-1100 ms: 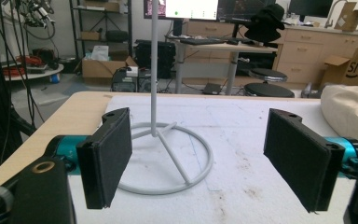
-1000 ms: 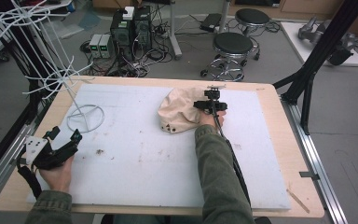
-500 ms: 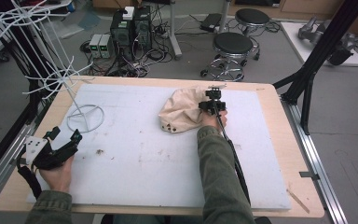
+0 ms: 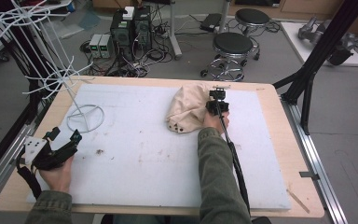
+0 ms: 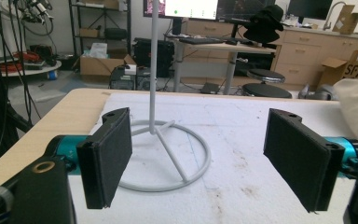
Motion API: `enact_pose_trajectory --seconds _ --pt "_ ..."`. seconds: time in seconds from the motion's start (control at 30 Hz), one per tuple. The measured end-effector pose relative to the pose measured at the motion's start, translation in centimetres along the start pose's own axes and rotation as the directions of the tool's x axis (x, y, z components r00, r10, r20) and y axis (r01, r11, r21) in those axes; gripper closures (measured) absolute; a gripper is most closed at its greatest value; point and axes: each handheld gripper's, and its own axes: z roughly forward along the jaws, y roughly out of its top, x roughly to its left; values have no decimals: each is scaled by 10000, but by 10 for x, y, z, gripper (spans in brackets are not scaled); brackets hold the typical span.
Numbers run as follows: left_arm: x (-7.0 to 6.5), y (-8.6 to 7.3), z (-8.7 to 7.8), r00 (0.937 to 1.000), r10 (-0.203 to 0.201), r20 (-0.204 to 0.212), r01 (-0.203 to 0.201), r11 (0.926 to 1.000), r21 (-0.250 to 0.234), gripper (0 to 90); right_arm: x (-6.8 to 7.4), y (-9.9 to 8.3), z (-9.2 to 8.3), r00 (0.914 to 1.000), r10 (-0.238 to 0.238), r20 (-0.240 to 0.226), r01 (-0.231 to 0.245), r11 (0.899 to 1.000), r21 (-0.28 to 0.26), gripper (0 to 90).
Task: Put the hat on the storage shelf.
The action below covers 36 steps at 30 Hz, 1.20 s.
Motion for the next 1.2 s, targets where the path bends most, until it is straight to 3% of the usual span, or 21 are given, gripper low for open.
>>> enact_pose_trajectory --seconds 0.1,0.7,1.2 --pt "0 0 0 10000 -1 -12 1 10000 -10 238 -5 -1 0 9996 168 -208 -170 9998 -107 785" --pt "0 0 0 10000 -49 -10 49 10000 -36 238 -7 0 -3 9997 147 -211 -149 9998 -88 789" --pt "0 0 0 9999 -104 24 104 9999 -41 239 -18 11 -28 9993 236 -287 -263 9950 -959 792"
